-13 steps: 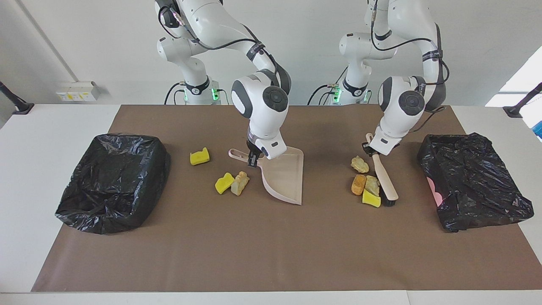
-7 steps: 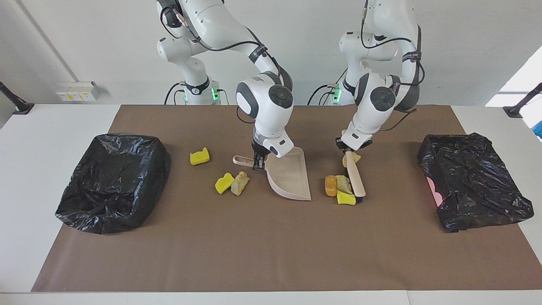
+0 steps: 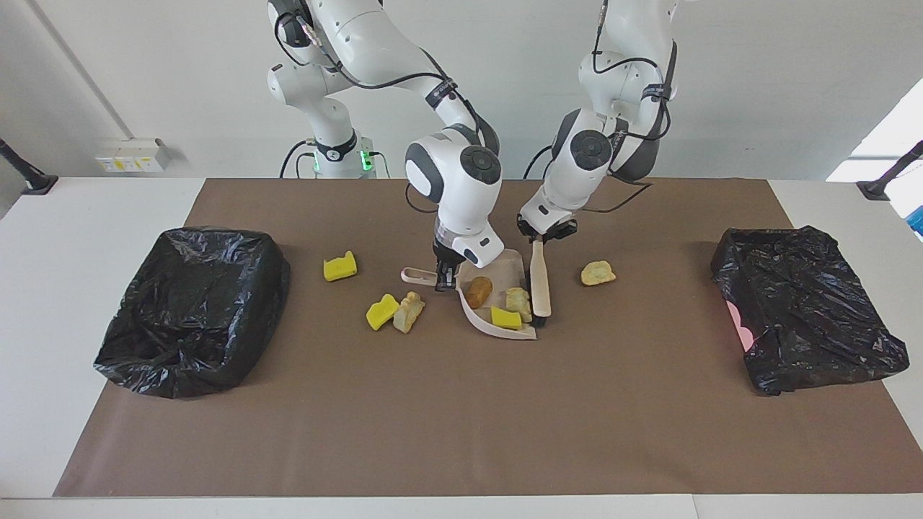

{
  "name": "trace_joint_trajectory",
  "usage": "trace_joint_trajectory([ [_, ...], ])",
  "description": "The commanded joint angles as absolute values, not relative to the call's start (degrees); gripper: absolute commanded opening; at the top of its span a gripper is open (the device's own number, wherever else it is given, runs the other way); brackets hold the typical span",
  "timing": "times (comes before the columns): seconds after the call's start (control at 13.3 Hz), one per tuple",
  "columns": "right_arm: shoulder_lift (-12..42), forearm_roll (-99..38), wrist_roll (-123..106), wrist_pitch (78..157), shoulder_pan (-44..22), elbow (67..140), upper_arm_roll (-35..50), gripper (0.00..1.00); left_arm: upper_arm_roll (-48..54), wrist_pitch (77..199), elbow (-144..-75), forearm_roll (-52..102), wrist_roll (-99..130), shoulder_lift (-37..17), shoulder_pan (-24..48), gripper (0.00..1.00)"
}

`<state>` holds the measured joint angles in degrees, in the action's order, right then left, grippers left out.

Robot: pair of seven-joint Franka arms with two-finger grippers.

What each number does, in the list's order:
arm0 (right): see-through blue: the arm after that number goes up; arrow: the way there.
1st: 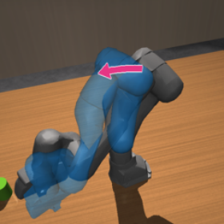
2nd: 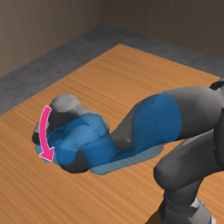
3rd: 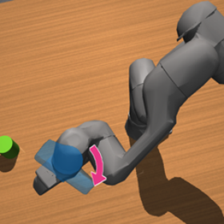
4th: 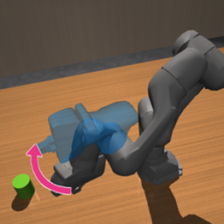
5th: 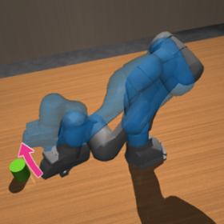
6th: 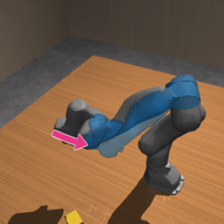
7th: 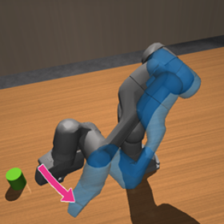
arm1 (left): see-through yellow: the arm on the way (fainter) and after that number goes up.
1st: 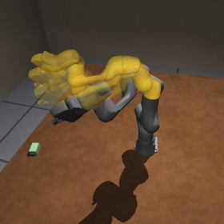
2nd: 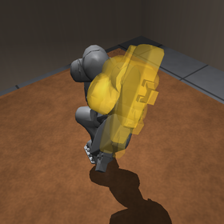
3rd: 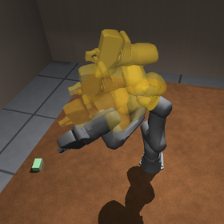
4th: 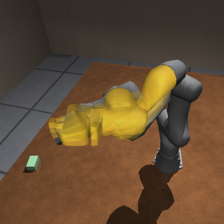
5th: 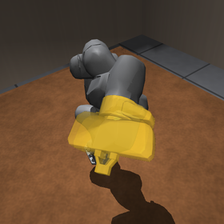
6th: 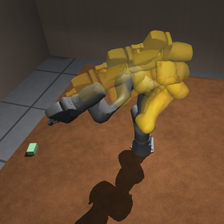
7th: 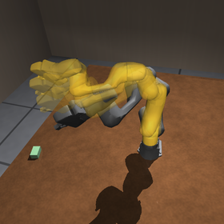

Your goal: Sweep and dump trash in bin

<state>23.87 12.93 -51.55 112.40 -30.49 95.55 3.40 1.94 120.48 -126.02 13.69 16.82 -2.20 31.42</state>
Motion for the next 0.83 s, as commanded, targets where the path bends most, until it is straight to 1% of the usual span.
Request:
trace_joint_trajectory([
  [0.0, 23.64, 14.24, -52.47, 113.64, -30.5, 96.68, 3.69, 0.0, 0.79, 118.15, -124.2, 15.38, 17.92, -0.36, 32.35, 0.0],
  [0.15, 23.64, 14.33, -52.47, 113.64, -30.5, 96.59, 3.69, 0.0, 0.18, 111.3, -122.61, 15.03, 23.7, 2.53, 30.42, 0.0],
  [0.3, 23.64, 14.33, -52.47, 113.64, -30.5, 96.5, 3.69, 0.0, -0.09, 105.67, -122.26, 14.33, 29.07, 5.35, 25.6, 0.0],
  [0.38, 23.64, 14.33, -52.38, 113.64, -30.5, 96.5, 3.69, 0.0, -0.09, 102.25, -122.26, 12.06, 31.18, 6.58, 23.14, 0.0],
  [0.45, 23.64, 14.33, -52.3, 113.64, -30.5, 96.5, 3.69, 0.0, 0.09, 99.17, -122.78, 8.73, 33.99, 7.29, 22.16, 0.0],
  [0.6, 23.64, 14.15, -52.73, 113.64, -30.41, 96.59, 3.78, 0.0, 0.09, 96.78, -126.01, 6.77, 35.68, 10.01, 19.7, 0.0],
  [0.75, 23.64, 13.54, -52.65, 113.64, -30.41, 96.68, 3.78, 0.0, 0.09, 98.07, -134.69, 6.59, 36.83, 16.14, 18.11, 0.0],
])
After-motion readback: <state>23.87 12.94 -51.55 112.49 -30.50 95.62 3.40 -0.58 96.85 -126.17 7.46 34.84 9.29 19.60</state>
